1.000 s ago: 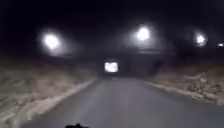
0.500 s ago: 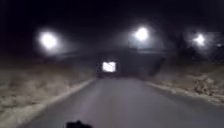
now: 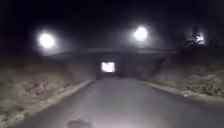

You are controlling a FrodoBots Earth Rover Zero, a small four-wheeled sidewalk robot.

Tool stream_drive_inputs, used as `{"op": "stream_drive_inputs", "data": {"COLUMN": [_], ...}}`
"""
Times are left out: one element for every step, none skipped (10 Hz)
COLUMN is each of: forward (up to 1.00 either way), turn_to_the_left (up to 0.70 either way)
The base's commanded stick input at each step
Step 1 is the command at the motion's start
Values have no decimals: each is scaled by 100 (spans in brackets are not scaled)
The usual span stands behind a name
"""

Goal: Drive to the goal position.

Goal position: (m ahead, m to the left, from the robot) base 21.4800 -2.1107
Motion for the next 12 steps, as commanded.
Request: {"op": "stream_drive_inputs", "data": {"forward": [100,100,100,100,100,100,100,100,100,100,100,100], "turn_to_the_left": [5,6,11,14,12,6,5,5,5,6,7,8]}}
